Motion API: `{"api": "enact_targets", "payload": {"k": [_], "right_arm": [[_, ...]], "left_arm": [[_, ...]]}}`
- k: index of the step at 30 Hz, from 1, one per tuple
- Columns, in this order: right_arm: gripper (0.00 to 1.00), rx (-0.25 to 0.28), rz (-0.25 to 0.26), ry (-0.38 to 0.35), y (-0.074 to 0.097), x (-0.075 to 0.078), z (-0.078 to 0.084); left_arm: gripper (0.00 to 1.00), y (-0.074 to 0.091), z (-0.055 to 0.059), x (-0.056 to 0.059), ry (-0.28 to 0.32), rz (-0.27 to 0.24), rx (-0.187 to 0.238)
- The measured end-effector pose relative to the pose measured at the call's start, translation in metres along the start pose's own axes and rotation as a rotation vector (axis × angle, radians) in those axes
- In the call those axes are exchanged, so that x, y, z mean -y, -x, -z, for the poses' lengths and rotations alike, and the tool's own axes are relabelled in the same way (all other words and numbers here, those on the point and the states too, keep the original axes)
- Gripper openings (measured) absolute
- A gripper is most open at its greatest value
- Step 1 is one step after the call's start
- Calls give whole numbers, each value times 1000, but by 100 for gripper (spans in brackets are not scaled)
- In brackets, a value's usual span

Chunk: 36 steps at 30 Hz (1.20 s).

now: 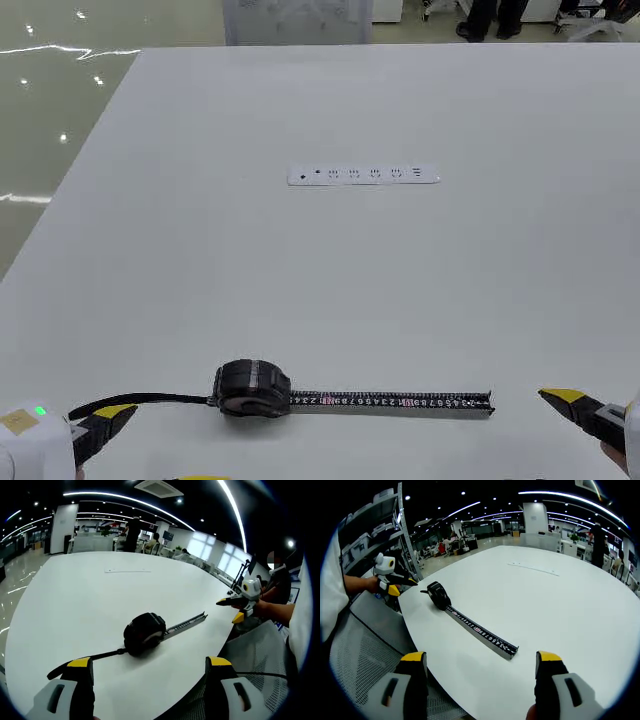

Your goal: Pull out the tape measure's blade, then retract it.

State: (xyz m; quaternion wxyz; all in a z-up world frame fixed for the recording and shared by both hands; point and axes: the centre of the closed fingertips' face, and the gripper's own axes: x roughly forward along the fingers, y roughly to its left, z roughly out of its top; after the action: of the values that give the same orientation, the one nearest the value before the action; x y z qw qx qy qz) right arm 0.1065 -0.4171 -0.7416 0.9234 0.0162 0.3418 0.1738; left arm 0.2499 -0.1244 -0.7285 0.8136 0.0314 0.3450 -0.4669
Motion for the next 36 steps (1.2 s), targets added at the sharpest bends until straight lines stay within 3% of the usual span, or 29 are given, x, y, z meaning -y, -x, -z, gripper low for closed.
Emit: {"api": "enact_targets", "payload": {"k": [9, 22, 36], "right_arm": [[90, 4, -7, -5, 0, 0, -1], [90, 8, -8, -3, 0, 1, -3], [89, 8, -9, -12, -1, 3, -1]], "left_arm": [[89, -4, -13, 4, 13, 8, 1], [89, -29, -23, 13, 18, 16, -20], [88, -57, -11, 17, 30, 11, -83]]}}
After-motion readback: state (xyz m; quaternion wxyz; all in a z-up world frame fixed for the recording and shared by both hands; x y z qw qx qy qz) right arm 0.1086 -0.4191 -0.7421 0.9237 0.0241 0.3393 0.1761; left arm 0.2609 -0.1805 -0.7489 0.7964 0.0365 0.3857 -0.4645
